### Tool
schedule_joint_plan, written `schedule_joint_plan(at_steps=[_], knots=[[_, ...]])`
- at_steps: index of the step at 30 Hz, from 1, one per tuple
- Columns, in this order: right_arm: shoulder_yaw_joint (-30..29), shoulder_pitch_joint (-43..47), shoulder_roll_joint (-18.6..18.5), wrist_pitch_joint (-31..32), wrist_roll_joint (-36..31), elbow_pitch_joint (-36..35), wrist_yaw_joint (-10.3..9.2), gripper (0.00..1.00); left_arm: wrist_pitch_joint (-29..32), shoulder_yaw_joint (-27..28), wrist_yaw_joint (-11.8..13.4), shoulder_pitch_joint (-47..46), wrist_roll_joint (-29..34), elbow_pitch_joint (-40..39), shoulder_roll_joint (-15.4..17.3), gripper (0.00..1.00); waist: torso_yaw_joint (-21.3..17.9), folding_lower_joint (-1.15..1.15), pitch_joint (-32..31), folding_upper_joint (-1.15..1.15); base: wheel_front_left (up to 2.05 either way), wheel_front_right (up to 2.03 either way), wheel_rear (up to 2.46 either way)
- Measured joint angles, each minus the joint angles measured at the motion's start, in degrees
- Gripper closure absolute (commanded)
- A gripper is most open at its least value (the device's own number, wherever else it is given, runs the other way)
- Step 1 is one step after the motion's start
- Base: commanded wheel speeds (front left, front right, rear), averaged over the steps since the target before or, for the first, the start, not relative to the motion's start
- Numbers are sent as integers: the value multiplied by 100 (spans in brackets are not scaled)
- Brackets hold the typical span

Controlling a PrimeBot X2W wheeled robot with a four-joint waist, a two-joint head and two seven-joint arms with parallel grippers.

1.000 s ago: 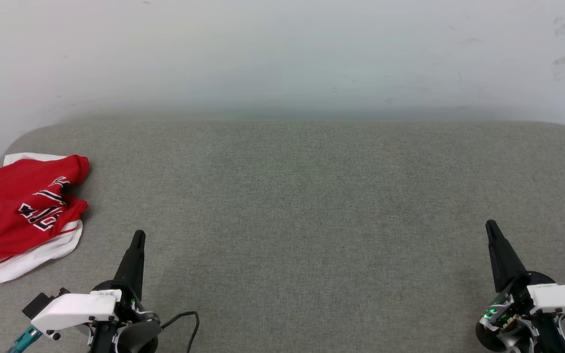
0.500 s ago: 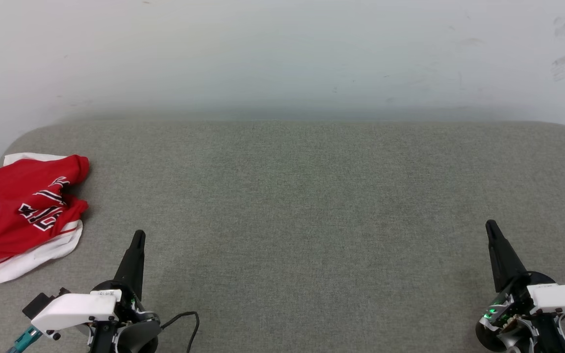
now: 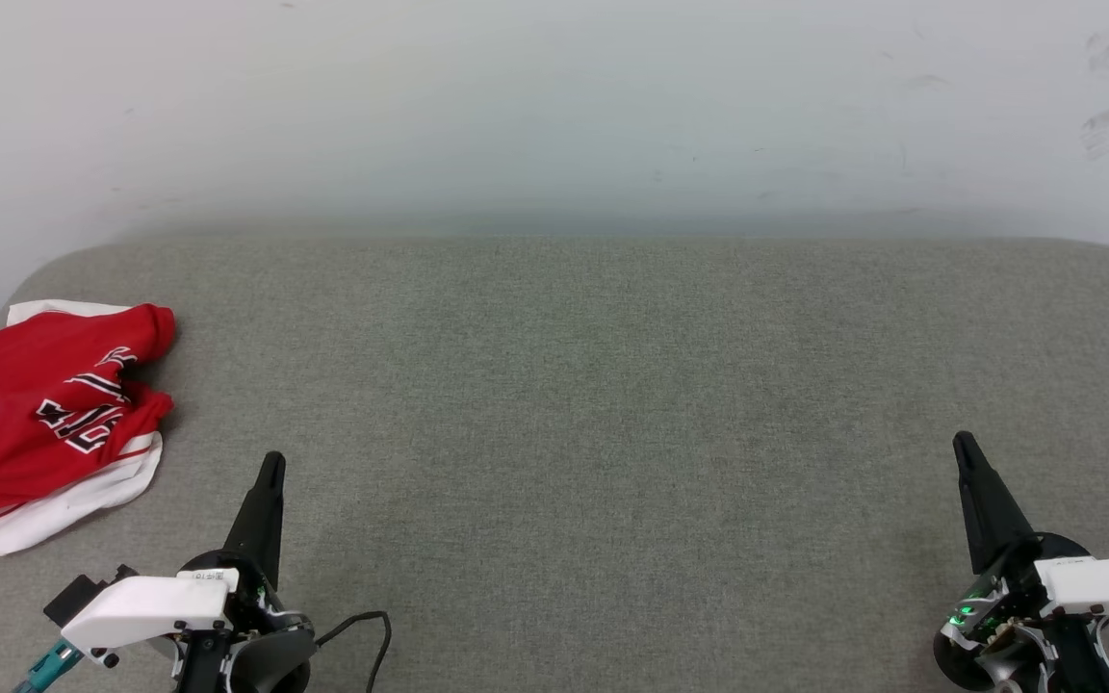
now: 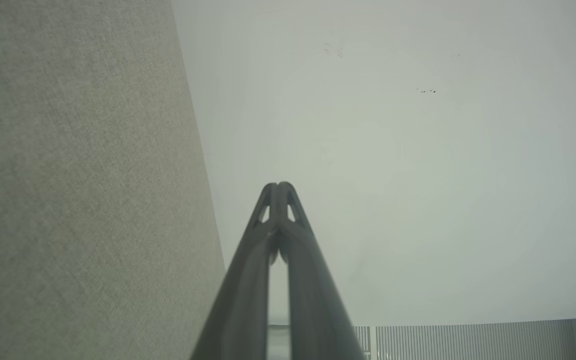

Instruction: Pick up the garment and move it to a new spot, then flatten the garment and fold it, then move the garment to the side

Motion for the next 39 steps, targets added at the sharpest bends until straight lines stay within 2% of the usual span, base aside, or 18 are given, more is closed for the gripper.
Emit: schedule_joint_plan(at_steps=[39], knots=[[1,0,0,0,1,0,0,100,0,-1,0,0,0,0,0,100,0,0,0,0,0,0,0]])
